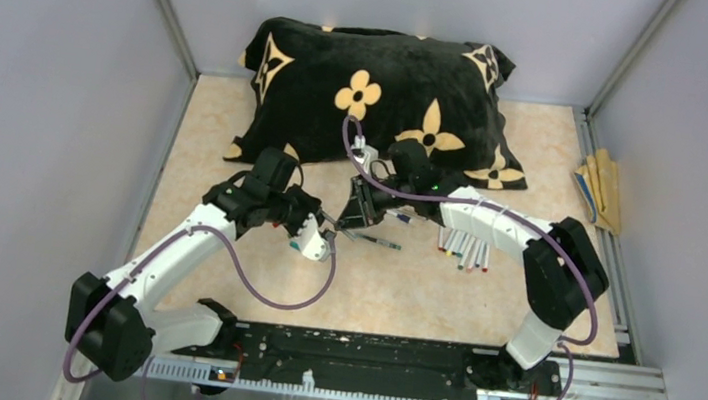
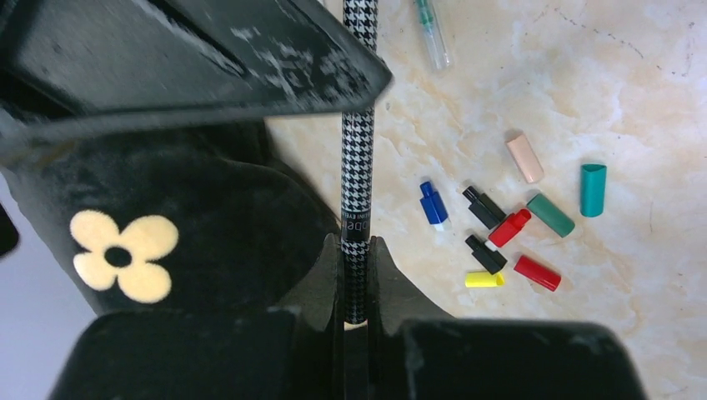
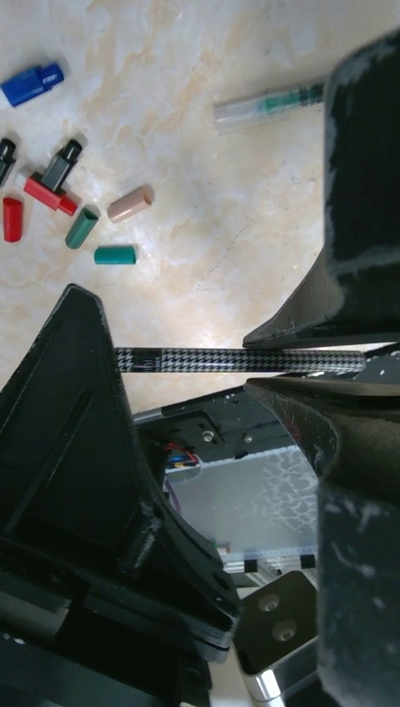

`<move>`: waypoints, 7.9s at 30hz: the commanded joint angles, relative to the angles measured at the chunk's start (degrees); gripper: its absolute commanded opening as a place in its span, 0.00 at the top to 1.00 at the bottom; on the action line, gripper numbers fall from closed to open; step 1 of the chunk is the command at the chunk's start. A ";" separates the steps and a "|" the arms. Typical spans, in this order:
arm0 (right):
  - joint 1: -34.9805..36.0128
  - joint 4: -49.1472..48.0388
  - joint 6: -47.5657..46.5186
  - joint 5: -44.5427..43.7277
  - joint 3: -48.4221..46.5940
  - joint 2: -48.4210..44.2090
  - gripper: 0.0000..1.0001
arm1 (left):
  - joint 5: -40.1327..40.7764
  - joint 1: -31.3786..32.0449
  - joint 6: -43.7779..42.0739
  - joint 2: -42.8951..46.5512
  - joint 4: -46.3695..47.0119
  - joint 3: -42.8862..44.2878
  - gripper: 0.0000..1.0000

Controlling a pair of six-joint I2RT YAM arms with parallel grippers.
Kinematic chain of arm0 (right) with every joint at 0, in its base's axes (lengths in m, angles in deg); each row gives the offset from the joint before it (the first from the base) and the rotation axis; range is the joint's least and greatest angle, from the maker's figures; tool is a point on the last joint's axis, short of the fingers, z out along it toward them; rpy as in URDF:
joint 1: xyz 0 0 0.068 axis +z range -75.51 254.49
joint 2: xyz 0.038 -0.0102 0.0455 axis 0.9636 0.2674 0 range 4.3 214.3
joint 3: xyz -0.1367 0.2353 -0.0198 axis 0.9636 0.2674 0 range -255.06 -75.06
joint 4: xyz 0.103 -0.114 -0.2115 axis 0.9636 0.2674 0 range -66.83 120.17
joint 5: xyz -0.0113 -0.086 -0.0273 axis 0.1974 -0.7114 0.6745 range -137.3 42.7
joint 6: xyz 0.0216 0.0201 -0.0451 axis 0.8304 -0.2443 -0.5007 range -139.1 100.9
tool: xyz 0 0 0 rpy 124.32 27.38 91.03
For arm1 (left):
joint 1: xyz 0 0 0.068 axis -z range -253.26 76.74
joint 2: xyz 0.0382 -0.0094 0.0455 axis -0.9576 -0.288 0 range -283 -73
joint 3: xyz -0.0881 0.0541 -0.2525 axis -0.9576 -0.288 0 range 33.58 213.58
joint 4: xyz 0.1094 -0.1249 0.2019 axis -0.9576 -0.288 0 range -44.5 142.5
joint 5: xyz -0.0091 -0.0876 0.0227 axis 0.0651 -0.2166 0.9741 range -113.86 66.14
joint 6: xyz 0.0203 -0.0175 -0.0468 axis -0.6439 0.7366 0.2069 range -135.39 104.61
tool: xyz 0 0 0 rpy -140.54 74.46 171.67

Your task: Open the pen caps

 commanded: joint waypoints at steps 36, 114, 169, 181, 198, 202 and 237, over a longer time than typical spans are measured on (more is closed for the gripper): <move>-3.30 5.45 4.18 -18.21 20.92 -20.38 1.00 | 10.23 -6.93 7.04 -7.93 7.93 -1.41 1.00; 1.22 -14.20 -13.15 -33.61 18.17 -0.90 0.52 | -21.28 -26.84 49.39 -11.21 -4.30 16.43 0.01; 4.65 0.82 -0.13 -13.22 5.71 -8.10 1.00 | -9.78 -6.98 11.23 3.38 -9.40 2.21 0.02; 4.01 -1.35 2.12 -5.99 3.46 -4.91 1.00 | -4.98 -0.56 6.19 2.08 -12.53 0.92 0.28; 4.01 -6.54 6.00 -4.41 3.29 -2.71 1.00 | 0.19 2.44 11.24 -0.71 -11.74 1.61 0.89; 4.01 -6.21 5.61 -4.94 4.34 -3.29 0.91 | 1.93 2.44 13.33 -1.86 -11.69 3.31 0.98; 2.37 -7.19 10.30 -9.37 16.77 -13.17 1.00 | 13.73 -3.15 11.82 -5.19 -1.63 3.12 1.00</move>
